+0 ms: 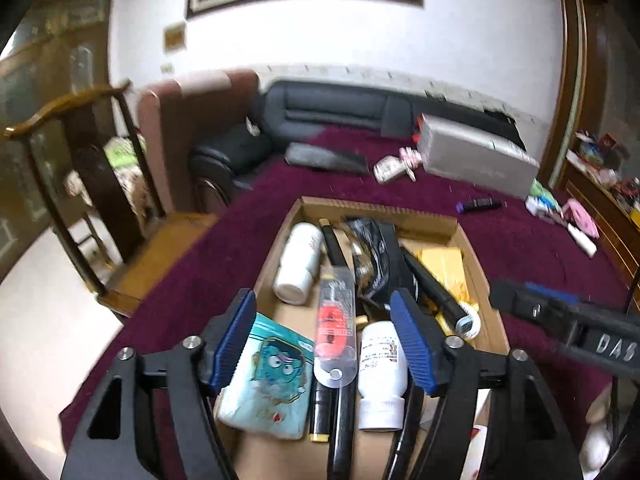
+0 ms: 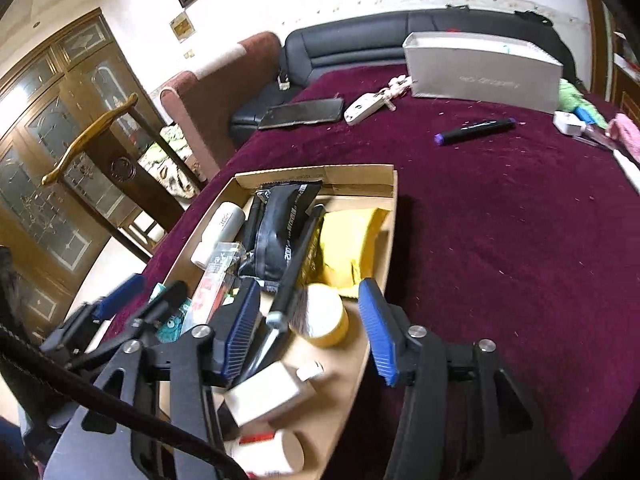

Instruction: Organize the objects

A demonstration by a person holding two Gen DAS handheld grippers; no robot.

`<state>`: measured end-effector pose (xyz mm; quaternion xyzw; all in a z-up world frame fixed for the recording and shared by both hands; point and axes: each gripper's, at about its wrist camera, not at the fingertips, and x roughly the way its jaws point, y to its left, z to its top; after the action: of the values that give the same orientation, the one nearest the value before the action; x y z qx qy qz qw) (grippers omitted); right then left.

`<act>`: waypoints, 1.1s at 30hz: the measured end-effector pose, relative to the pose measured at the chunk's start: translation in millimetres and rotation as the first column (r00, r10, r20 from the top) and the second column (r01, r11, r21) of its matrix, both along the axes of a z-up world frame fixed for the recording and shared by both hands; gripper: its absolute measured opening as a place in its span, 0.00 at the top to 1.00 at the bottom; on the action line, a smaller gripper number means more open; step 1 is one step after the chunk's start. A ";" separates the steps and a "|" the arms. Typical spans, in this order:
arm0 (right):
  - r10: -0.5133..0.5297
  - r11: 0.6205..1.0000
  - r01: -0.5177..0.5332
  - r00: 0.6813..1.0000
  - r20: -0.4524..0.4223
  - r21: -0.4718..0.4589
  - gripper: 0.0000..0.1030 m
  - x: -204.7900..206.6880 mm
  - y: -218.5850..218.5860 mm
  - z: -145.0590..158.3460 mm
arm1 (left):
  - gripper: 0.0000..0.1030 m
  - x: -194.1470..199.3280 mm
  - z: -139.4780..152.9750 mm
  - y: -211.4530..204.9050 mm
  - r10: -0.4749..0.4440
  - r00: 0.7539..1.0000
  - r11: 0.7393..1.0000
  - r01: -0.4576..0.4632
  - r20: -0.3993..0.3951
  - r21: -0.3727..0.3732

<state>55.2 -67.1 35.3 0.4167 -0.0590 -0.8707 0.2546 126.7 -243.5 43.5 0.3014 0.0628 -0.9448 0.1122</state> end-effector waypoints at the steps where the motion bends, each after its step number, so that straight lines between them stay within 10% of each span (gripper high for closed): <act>1: -0.008 1.000 0.008 1.000 -0.008 -0.002 0.50 4.7 2.8 1.1 | 0.32 6.7 5.0 0.9 0.018 1.000 1.000 -0.018 -0.026 -0.005; 11: -0.085 0.996 0.089 0.990 -0.109 0.031 0.40 44.0 27.5 4.8 | 0.02 71.5 51.2 -1.6 0.262 0.941 0.963 -0.270 -0.216 -0.008; 33: -0.048 0.995 0.062 0.984 -0.170 0.075 0.35 67.2 24.2 1.9 | 0.02 86.8 50.4 20.7 0.295 0.941 0.950 -0.307 -0.164 -0.054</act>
<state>122.4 -42.9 37.2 0.3499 -0.0140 -0.9110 0.2177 213.5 -222.7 93.9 0.2096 0.0791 -0.9387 0.2620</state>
